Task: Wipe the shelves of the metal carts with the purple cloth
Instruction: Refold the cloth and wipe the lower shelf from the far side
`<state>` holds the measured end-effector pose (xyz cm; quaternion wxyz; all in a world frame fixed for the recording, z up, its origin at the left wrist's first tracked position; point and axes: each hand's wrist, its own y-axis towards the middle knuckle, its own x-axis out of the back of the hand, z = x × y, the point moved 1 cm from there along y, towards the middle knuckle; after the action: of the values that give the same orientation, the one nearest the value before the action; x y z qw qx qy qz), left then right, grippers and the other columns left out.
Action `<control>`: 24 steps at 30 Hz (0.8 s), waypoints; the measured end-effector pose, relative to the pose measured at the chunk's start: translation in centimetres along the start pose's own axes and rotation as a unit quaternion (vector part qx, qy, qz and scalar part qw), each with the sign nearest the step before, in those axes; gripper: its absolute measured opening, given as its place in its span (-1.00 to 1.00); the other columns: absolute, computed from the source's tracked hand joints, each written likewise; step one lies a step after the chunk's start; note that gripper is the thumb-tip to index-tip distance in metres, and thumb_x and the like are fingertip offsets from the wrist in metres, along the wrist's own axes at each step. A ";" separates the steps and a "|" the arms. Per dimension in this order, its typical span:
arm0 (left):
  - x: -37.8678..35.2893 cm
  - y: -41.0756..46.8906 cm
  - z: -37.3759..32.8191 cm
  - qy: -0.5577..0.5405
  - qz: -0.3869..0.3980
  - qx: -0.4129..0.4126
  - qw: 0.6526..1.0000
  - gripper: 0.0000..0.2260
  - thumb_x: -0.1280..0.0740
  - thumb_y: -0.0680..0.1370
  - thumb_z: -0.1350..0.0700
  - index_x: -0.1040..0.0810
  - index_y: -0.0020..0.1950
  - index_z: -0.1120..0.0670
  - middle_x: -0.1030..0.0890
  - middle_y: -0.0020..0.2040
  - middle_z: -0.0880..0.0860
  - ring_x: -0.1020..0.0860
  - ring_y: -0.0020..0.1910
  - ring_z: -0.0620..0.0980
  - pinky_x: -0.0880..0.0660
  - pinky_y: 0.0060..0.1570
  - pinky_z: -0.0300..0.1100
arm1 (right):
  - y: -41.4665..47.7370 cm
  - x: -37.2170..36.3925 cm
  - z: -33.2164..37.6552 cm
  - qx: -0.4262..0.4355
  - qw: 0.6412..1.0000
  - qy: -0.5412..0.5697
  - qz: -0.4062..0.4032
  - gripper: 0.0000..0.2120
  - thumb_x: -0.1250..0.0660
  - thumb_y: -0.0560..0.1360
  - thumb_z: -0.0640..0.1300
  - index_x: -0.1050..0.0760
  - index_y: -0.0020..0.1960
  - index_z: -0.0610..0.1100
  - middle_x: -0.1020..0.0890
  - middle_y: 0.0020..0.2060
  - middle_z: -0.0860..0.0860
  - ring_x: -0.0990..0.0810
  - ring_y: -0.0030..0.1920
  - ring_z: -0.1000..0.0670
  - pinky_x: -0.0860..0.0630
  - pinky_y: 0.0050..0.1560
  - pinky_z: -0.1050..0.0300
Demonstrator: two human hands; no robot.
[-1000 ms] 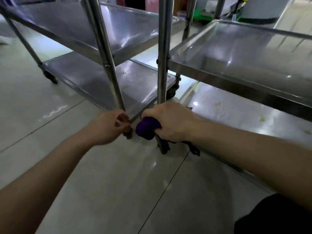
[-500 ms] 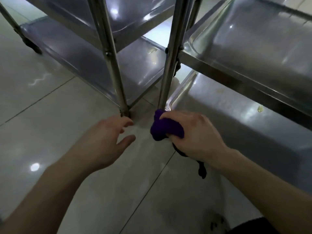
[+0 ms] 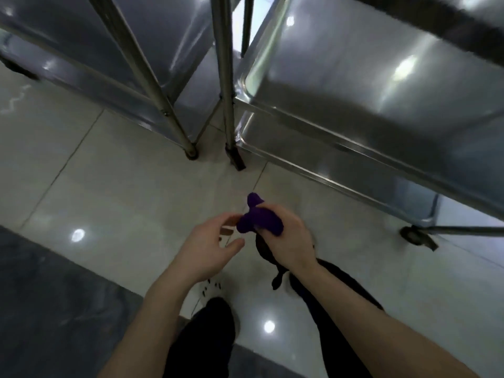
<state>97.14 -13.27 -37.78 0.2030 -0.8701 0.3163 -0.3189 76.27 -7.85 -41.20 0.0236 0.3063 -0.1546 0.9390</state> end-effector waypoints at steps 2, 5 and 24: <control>1.0 -2.5 -4.2 0.026 0.014 -0.006 1.000 -0.54 -0.53 0.60 0.01 -0.52 0.46 -0.24 -0.60 0.24 -0.28 -0.57 0.22 -0.32 -0.56 0.30 -0.17 | -3.2 3.8 3.4 -0.027 0.999 0.007 -0.031 -0.57 -0.54 0.55 -0.05 -0.59 0.37 0.21 -0.69 0.14 0.25 -0.58 0.07 0.25 -0.43 0.05 0.44; 2.3 -5.4 -11.3 0.068 0.028 -0.033 0.997 -0.51 -0.56 0.58 -0.02 -0.52 0.48 -0.18 -0.59 0.28 -0.16 -0.56 0.28 -0.17 -0.55 0.34 -0.07 | -7.5 9.2 7.8 -0.043 0.994 0.068 -0.073 -0.55 -0.56 0.53 -0.04 -0.59 0.38 0.21 -0.69 0.14 0.25 -0.62 0.12 0.24 -0.52 0.14 0.38; -19.5 -21.8 -54.0 0.194 0.088 -0.333 0.919 -0.94 -0.28 0.75 0.01 -0.51 0.22 -0.11 -0.66 -0.01 -0.14 -0.66 -0.07 -0.17 -0.65 -0.20 -0.21 | -38.0 46.9 -2.6 -0.172 0.927 0.148 -0.300 -0.23 -0.49 0.53 -0.12 -0.26 0.65 0.11 -0.55 0.13 0.02 -0.61 0.06 0.04 -0.61 0.12 0.10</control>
<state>57.82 7.42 4.52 -0.1364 -0.7774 0.5122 -0.3387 42.05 26.78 -5.42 0.3791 0.1870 -0.2091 0.8818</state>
